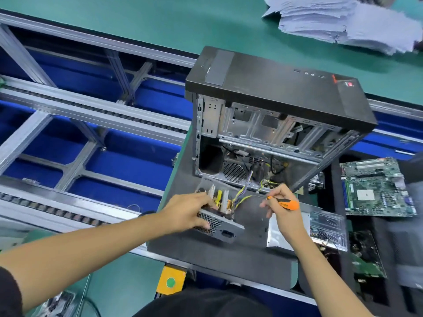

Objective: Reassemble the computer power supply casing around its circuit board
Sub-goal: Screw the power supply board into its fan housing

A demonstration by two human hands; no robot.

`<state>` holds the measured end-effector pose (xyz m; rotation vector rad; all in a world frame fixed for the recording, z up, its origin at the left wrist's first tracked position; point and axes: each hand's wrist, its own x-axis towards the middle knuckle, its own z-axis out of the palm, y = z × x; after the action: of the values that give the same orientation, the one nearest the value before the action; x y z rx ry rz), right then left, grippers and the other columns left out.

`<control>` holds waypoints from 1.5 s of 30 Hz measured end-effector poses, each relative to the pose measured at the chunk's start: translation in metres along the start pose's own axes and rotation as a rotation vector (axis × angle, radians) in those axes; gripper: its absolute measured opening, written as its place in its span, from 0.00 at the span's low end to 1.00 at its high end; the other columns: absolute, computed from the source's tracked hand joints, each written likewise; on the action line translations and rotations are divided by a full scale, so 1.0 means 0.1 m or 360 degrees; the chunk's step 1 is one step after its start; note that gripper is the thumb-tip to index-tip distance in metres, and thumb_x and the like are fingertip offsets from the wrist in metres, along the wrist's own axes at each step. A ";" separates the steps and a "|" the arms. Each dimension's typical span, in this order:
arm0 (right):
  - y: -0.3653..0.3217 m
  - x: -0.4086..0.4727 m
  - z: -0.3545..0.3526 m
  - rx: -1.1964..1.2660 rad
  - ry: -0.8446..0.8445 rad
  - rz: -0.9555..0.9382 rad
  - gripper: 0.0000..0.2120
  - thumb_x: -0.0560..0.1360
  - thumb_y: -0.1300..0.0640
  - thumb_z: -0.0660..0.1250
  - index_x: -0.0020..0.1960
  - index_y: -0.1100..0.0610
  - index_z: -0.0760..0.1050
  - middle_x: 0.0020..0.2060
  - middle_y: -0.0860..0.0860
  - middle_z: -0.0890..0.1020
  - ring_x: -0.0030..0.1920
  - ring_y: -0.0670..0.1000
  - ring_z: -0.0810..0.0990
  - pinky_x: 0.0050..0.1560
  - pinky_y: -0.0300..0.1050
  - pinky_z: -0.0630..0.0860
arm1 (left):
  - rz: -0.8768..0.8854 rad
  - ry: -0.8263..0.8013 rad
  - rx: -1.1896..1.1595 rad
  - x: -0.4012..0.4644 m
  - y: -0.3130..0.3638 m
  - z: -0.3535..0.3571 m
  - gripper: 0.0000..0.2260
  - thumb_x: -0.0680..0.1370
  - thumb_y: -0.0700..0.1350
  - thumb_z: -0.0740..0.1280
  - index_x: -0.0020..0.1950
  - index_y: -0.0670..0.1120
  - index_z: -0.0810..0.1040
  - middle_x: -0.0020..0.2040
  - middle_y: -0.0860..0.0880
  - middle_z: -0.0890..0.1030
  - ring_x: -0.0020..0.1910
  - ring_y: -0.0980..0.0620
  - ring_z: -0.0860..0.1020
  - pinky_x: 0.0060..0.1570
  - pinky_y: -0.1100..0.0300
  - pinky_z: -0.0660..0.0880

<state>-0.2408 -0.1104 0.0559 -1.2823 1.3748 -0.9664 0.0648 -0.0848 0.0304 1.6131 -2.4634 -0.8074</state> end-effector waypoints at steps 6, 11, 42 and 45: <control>0.23 -0.20 -0.10 -0.0025 0.0007 0.0074 0.08 0.70 0.63 0.61 0.47 0.65 0.73 0.38 0.62 0.84 0.31 0.65 0.79 0.33 0.50 0.77 | -0.0063 0.0189 -0.0029 -0.30 -0.21 0.45 0.21 0.73 0.63 0.73 0.60 0.64 0.69 0.56 0.65 0.75 0.59 0.65 0.75 0.44 0.66 0.72; 0.45 -0.29 -0.14 -0.0011 0.0124 0.0209 0.11 0.70 0.60 0.60 0.50 0.62 0.75 0.40 0.63 0.83 0.37 0.62 0.82 0.36 0.46 0.77 | -0.0120 0.0133 -0.0077 -0.37 -0.17 0.76 0.19 0.74 0.62 0.73 0.60 0.60 0.71 0.58 0.64 0.75 0.60 0.63 0.74 0.44 0.62 0.75; 0.29 0.40 0.44 -0.0435 -0.0141 0.0745 0.09 0.77 0.49 0.61 0.42 0.51 0.76 0.41 0.46 0.86 0.38 0.48 0.85 0.52 0.50 0.76 | -0.0635 -0.0465 -0.0966 1.64 0.17 0.09 0.15 0.81 0.55 0.69 0.42 0.46 0.84 0.48 0.48 0.85 0.44 0.53 0.76 0.46 0.56 0.71; 0.31 0.43 0.48 -0.0423 -0.0173 0.0776 0.10 0.77 0.48 0.62 0.43 0.51 0.77 0.42 0.46 0.86 0.39 0.48 0.85 0.56 0.52 0.76 | -0.0765 -0.0090 -0.0695 1.58 0.14 0.14 0.16 0.79 0.55 0.70 0.39 0.46 0.76 0.39 0.44 0.84 0.36 0.48 0.75 0.39 0.55 0.71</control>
<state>-0.1987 -0.1462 0.0105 -1.0908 1.6639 -0.3854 -0.0212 -0.2130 -0.0078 2.0266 -1.7554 -1.3484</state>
